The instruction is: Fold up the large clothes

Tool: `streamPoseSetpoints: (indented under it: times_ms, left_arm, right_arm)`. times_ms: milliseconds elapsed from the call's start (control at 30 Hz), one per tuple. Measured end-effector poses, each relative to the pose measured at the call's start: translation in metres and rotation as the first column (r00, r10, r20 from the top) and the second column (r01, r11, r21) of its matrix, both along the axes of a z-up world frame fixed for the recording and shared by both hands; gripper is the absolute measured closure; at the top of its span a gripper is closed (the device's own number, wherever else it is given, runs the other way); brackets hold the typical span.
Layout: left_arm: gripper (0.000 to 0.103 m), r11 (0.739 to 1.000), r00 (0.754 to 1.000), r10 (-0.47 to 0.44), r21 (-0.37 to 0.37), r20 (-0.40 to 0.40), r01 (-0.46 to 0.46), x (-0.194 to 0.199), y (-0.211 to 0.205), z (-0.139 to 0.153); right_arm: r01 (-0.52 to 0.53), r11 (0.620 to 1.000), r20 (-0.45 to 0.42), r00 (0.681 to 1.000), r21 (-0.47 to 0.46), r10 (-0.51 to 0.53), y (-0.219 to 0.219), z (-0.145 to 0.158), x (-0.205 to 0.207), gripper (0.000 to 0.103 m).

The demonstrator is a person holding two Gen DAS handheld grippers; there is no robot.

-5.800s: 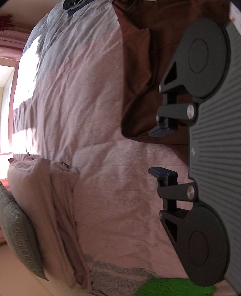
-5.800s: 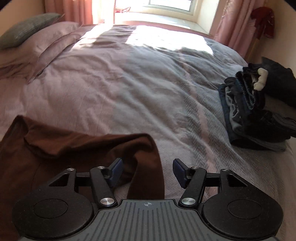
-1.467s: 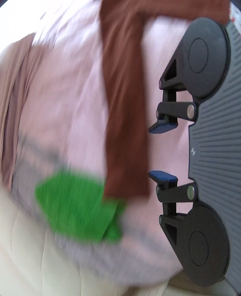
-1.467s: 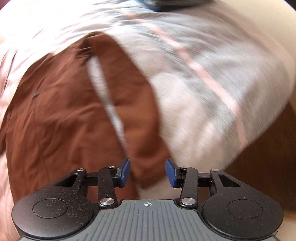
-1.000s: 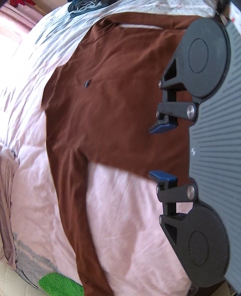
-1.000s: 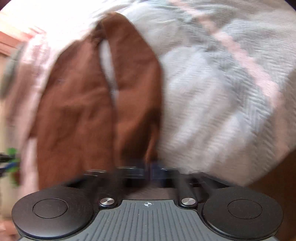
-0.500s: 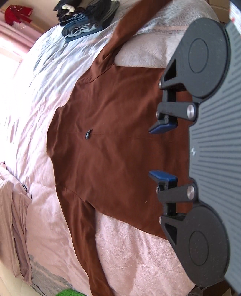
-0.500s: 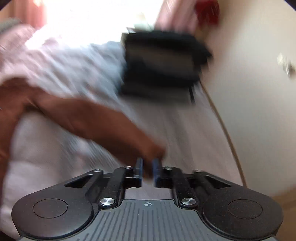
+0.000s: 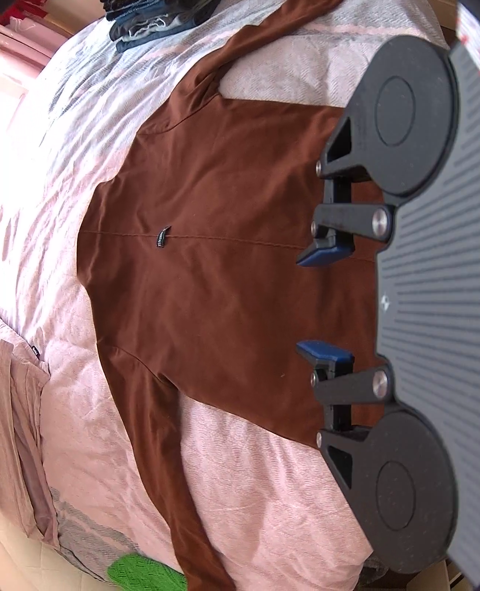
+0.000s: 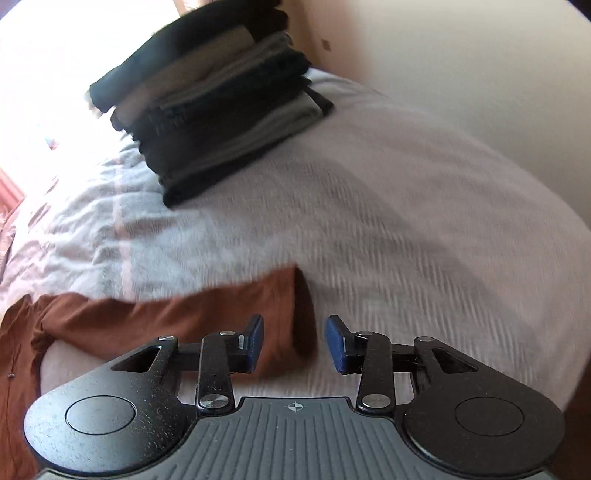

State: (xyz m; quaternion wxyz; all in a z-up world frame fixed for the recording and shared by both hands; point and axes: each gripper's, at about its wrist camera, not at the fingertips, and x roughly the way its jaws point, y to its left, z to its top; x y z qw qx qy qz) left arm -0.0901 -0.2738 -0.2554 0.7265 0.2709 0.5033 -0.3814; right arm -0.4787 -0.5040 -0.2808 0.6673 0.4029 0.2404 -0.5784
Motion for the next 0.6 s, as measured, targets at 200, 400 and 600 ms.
streamPoseSetpoints:
  times_ms: [200,400,600]
  left_arm:
    - [0.064,0.999,0.999,-0.032,0.038,0.000,0.032,-0.012,-0.026,-0.011]
    - [0.064,0.997,0.997,-0.062,0.045,0.041,0.061,-0.018,-0.046,-0.011]
    - [0.064,0.994,0.995,-0.088,0.062,0.043,0.085,-0.028,-0.064,-0.020]
  right_arm:
    - [-0.091,0.984,0.060,0.995,0.151,0.082,-0.059,-0.045,0.012,0.103]
    - [0.064,0.996,0.260,0.965,-0.070,-0.044,-0.085,0.006,-0.024,0.103]
    - [0.098,0.991,0.162,0.980,0.089,-0.112,-0.176,-0.031,-0.020,0.103]
